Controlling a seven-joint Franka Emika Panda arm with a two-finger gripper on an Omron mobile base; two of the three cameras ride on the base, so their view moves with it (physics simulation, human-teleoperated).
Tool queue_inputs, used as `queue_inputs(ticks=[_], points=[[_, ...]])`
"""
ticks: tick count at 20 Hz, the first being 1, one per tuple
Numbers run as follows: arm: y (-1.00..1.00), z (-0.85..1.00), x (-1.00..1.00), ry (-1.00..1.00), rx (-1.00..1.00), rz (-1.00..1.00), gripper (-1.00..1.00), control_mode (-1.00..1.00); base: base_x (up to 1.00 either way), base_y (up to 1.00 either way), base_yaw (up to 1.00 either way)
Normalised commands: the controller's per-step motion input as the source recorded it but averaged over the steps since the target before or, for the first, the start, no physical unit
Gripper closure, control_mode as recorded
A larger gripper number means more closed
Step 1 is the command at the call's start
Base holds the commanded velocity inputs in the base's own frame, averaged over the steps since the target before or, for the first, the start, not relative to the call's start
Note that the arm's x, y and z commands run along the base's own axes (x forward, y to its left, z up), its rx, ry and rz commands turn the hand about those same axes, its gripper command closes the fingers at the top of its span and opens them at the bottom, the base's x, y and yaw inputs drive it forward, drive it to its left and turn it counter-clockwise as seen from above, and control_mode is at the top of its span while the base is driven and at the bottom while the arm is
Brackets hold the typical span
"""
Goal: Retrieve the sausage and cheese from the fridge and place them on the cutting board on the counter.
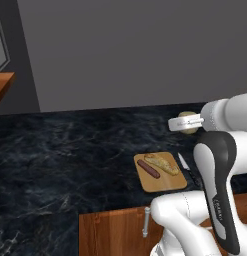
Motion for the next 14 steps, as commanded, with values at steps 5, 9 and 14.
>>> queue_inputs(ticks=[5, 9, 14], points=[[0.00, -0.01, -0.02, 0.00, 0.00, 0.00, 1.00, -1.00, 0.00, 0.00, 0.00], [-0.12, -0.25, 0.00, 0.08, -0.04, -0.03, 1.00, -1.00, 0.00, 0.00, 0.00], [-0.45, -0.44, 0.11, 0.25, 0.03, 0.06, 1.00, -1.00, 0.00, 0.00, 0.00]])
